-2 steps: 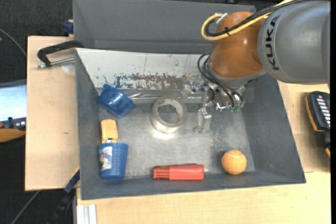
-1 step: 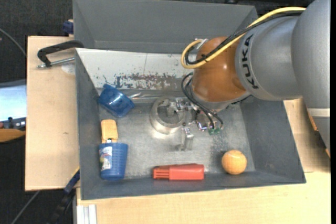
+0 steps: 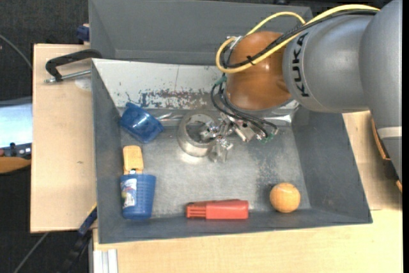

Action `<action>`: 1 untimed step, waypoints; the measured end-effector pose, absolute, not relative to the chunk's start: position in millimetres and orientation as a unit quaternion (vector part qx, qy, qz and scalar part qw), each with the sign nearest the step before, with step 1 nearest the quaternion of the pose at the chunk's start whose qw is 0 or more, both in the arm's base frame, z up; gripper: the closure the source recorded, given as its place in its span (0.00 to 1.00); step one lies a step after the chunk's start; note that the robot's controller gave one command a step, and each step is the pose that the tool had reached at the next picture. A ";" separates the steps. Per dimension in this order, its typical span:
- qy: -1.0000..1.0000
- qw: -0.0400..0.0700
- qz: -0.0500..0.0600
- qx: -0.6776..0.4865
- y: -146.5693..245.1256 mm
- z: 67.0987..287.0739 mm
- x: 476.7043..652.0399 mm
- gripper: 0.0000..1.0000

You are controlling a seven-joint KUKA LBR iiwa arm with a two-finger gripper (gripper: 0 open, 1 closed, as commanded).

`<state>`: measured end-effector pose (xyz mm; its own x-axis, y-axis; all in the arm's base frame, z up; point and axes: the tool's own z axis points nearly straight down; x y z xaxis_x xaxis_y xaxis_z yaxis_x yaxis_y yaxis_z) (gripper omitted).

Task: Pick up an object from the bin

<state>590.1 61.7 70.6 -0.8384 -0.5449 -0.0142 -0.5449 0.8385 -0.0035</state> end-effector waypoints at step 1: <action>0.959 0.007 0.000 -0.284 61.8 70.6 590.1 1.00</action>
Offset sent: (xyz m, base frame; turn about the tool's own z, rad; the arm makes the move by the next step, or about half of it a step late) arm 0.0001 0.0000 0.0128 0.0000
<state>590.1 61.8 70.6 -0.8385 -0.5446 -0.0141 -0.5447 0.8387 -0.0034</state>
